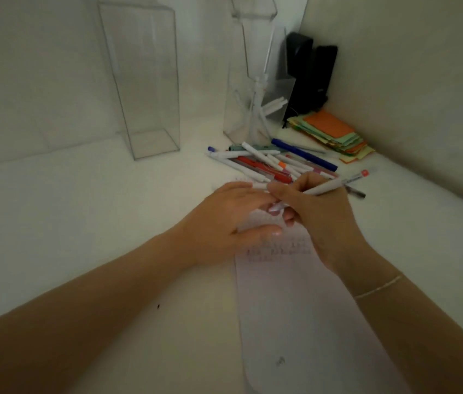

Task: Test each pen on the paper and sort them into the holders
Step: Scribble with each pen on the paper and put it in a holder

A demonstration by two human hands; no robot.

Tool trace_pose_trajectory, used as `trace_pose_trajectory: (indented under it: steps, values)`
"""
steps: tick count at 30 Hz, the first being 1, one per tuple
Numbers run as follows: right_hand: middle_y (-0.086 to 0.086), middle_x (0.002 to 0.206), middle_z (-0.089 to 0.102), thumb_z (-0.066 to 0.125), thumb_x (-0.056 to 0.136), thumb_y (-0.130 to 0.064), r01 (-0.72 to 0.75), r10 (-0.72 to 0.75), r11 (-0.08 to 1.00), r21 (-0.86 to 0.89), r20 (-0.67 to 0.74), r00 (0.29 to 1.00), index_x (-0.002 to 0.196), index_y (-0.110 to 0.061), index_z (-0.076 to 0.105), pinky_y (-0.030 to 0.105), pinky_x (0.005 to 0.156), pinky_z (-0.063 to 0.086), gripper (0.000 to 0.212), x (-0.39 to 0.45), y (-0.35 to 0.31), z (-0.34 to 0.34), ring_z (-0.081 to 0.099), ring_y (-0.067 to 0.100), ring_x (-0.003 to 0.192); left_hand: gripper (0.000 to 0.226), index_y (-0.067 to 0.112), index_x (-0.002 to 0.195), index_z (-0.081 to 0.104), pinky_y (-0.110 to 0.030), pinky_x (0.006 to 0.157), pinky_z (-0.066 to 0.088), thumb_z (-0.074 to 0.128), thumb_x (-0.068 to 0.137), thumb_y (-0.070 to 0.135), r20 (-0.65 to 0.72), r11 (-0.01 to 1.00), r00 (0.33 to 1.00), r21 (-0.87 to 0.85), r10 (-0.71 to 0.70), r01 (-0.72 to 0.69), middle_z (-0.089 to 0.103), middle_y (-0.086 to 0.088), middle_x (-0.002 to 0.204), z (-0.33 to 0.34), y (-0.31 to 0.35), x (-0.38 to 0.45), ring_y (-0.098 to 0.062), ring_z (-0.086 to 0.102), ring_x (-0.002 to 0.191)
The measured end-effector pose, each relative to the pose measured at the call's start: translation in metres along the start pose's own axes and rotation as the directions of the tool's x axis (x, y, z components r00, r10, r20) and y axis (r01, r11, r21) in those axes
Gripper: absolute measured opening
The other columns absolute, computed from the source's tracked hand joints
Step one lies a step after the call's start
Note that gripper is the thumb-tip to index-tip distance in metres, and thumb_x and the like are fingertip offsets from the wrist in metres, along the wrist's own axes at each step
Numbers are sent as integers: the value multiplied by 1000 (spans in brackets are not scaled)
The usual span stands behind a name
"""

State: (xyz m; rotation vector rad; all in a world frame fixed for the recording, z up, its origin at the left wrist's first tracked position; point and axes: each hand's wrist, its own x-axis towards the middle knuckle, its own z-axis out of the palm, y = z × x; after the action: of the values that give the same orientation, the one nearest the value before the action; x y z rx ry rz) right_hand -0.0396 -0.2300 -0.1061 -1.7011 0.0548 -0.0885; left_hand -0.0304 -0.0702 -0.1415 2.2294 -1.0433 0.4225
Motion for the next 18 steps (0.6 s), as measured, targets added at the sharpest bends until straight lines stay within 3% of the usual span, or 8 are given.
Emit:
trace_pose_trajectory:
  steps: [2, 5, 9, 11, 14, 18]
  values:
    - [15, 71, 69, 70, 82, -12, -48, 43, 992, 115, 45, 998, 81, -3, 65, 21, 49, 50, 10, 3, -10, 8, 64, 17, 54, 26, 15, 111, 66, -5, 92, 35, 60, 88, 24, -102, 977, 984, -169, -145, 127, 66, 8, 107, -3, -1, 1, 1, 55, 101]
    - [16, 82, 69, 61, 88, -5, -45, 42, 965, 258, 15, 999, 112, -1, 58, 22, 52, 54, 24, 6, -21, 15, 68, 16, 59, 14, 28, 99, 69, -9, 83, 44, 61, 89, 23, -119, 889, 931, -360, -345, 284, 69, 17, 95, -9, -6, 2, 4, 62, 91]
    - [13, 83, 64, 61, 87, 1, 233, -225, 972, 18, -191, 955, 135, -24, 31, 21, 53, 54, 62, 14, -26, 15, 65, 10, 51, 14, 34, 94, 65, -6, 75, 43, 60, 88, 23, -103, 851, 912, -414, -397, 324, 70, 22, 85, -11, -7, 4, 7, 63, 88]
    - [15, 83, 63, 60, 87, 3, 298, -298, 954, -31, -178, 938, 137, -26, 28, 24, 53, 54, 66, 17, -25, 17, 64, 11, 51, 11, 28, 95, 68, -9, 76, 45, 61, 88, 22, -94, 842, 909, -427, -405, 331, 72, 18, 86, -11, -8, 3, 4, 64, 88]
    - [14, 83, 62, 60, 88, 1, 332, -345, 938, -103, -153, 926, 133, -20, 34, 26, 55, 55, 55, 18, -21, 21, 64, 13, 54, 10, 22, 94, 69, -11, 79, 44, 62, 88, 19, -86, 838, 910, -435, -405, 331, 72, 15, 84, -10, -11, 2, 1, 65, 87]
    - [13, 76, 63, 60, 87, 4, 288, -292, 957, -46, -151, 945, 115, -20, 35, 31, 54, 56, 44, 19, -16, 17, 64, 17, 53, 10, 24, 93, 68, -8, 73, 43, 62, 88, 19, -69, 829, 903, -430, -425, 357, 72, 15, 83, -10, -11, 0, 3, 64, 84]
